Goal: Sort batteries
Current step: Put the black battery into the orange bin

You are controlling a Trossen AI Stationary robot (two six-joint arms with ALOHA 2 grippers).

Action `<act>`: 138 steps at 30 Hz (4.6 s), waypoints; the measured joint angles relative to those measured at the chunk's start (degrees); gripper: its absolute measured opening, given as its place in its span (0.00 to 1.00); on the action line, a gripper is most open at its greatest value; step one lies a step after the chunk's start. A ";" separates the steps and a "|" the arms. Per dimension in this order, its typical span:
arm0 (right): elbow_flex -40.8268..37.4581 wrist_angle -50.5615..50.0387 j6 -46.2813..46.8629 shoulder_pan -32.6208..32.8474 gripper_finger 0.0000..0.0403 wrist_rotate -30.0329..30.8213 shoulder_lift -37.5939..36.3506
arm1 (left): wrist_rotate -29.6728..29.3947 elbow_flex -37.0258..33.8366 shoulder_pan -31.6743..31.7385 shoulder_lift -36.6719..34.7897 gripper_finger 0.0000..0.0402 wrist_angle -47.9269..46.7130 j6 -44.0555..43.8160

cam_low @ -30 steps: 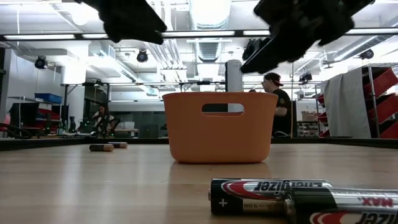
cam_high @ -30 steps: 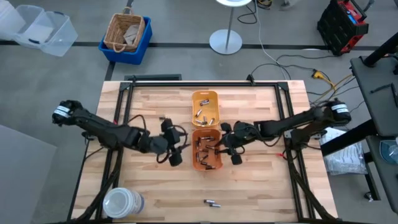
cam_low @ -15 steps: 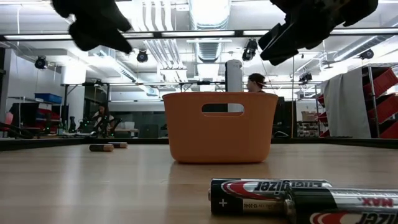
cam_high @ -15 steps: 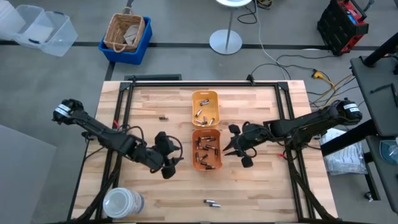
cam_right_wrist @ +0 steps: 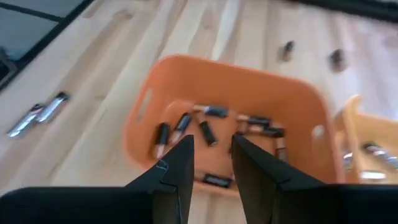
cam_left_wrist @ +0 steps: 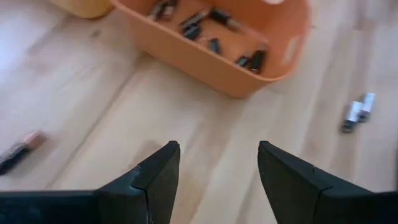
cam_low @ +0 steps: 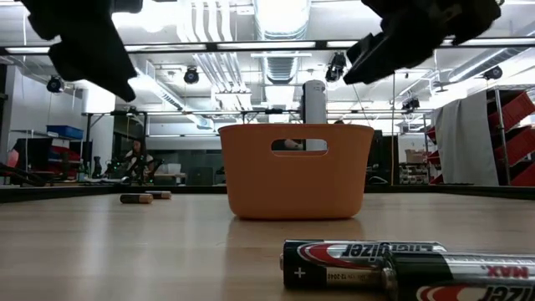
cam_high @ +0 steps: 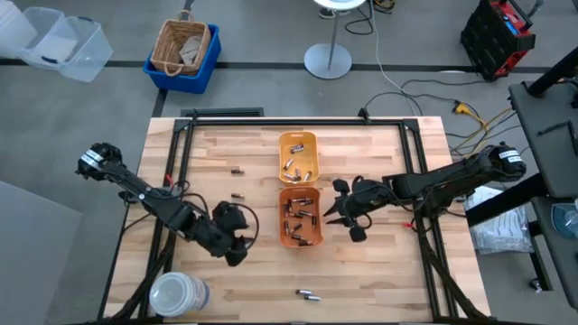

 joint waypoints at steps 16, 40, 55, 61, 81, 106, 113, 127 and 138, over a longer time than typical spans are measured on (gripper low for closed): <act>7.17 0.10 -10.75 -3.01 0.17 4.31 -0.02 | -4.03 -0.08 0.00 0.00 0.49 -1.69 -1.59; 7.25 0.54 -13.26 -8.55 0.20 4.32 -0.02 | -4.03 -0.08 0.00 0.00 0.49 -1.63 -4.12; 10.24 -3.18 -10.76 -8.56 0.21 4.36 -0.02 | -6.99 0.47 3.46 0.00 0.49 -3.16 -2.95; 14.48 -7.15 -8.41 -8.56 0.23 4.39 -0.02 | 3.06 0.47 9.57 0.00 0.49 -9.36 5.90; 14.60 -10.37 -6.66 -9.79 0.20 4.43 -0.02 | 5.34 -0.97 21.30 0.13 0.49 -13.53 36.94; 13.33 -11.51 -8.28 -11.66 0.23 4.37 -0.02 | 17.25 -15.95 35.43 0.17 0.49 1.84 51.09; 13.33 -11.46 -8.63 -11.66 0.24 4.35 -0.02 | 17.17 -19.68 37.24 0.37 0.49 7.59 52.48; 13.27 -11.42 -8.71 -11.66 0.28 4.35 -0.02 | 18.18 -22.19 37.82 1.99 0.49 12.82 53.03; 12.98 -11.40 -8.79 -11.66 0.22 4.35 -0.02 | 18.90 -22.37 38.06 2.08 0.40 13.61 52.87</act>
